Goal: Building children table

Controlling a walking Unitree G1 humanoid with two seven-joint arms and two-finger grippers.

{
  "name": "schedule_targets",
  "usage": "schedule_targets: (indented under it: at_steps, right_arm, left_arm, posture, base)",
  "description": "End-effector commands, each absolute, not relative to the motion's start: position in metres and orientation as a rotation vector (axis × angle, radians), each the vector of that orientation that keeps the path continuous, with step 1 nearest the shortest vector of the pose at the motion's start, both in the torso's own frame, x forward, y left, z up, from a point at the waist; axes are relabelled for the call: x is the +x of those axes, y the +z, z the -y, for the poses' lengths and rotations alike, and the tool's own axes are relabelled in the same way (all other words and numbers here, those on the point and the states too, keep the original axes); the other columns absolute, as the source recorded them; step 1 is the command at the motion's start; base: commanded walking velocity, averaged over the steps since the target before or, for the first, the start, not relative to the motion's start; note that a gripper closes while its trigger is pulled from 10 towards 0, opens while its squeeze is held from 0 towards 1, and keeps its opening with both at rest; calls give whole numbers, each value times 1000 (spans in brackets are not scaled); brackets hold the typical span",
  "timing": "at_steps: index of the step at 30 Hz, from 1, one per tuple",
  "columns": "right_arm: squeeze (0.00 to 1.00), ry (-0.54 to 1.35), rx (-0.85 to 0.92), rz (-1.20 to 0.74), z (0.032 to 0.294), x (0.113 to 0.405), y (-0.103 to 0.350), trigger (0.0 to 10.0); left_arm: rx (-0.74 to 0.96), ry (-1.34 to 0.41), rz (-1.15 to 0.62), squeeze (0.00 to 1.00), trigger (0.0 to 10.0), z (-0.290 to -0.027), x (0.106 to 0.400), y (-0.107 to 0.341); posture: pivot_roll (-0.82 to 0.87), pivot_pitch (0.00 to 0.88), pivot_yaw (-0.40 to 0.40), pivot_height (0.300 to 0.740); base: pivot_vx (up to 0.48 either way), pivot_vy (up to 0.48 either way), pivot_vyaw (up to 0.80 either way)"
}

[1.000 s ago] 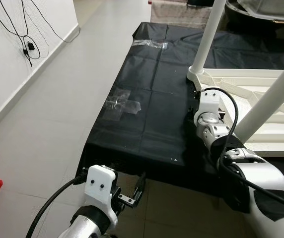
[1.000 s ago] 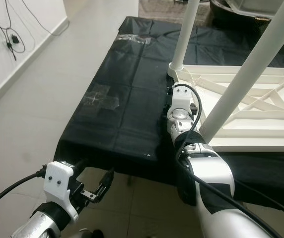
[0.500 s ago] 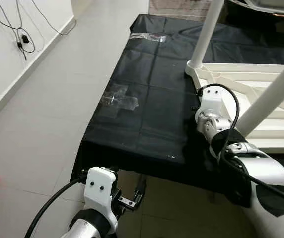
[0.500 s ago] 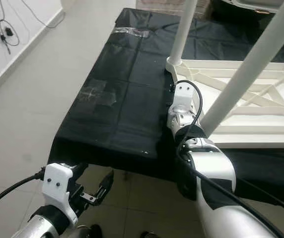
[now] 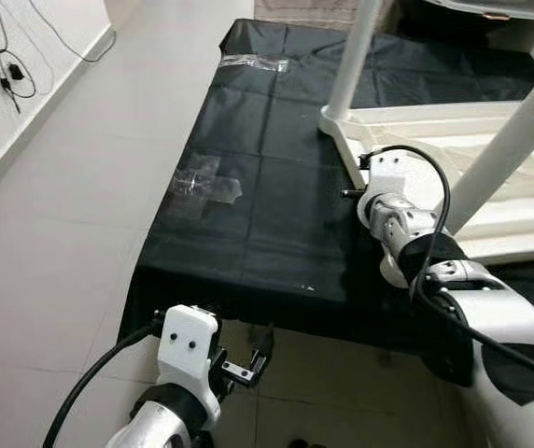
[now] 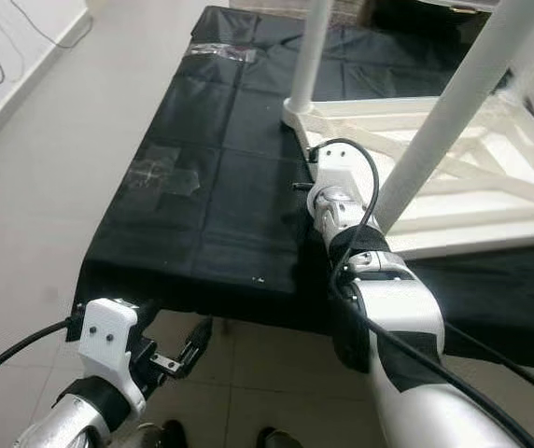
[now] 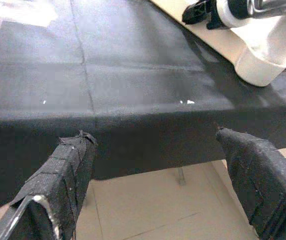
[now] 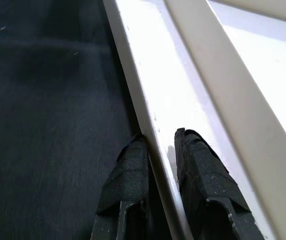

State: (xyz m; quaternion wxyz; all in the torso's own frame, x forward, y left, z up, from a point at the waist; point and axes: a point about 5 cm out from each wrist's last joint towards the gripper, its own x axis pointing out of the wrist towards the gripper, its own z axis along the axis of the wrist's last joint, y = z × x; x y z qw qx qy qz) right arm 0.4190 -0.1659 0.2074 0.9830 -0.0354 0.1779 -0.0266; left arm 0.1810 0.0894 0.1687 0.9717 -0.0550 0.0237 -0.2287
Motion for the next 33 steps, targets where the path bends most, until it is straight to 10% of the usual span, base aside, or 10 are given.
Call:
schedule_targets:
  at_steps: [1, 18, 33]
  right_arm:
    - [0, 87, -96, -517, 153, 407, 166, 0]
    - [0, 145, -152, -686, 203, 381, 132, 0]
    - [0, 869, -370, -695, 217, 322, 148, 0]
  left_arm:
    - [-112, -465, -83, 0, 10000, -89, 179, 163]
    - [-94, -457, -76, 0, 10000, -94, 191, 160]
    - [-75, -476, -73, 0, 10000, -96, 199, 157]
  posture:
    - [180, 265, -61, 740]
    - [160, 222, -50, 740]
    - [155, 199, -28, 740]
  base:
    - [0, 0, 0]
    - [0, 0, 0]
    - [0, 0, 0]
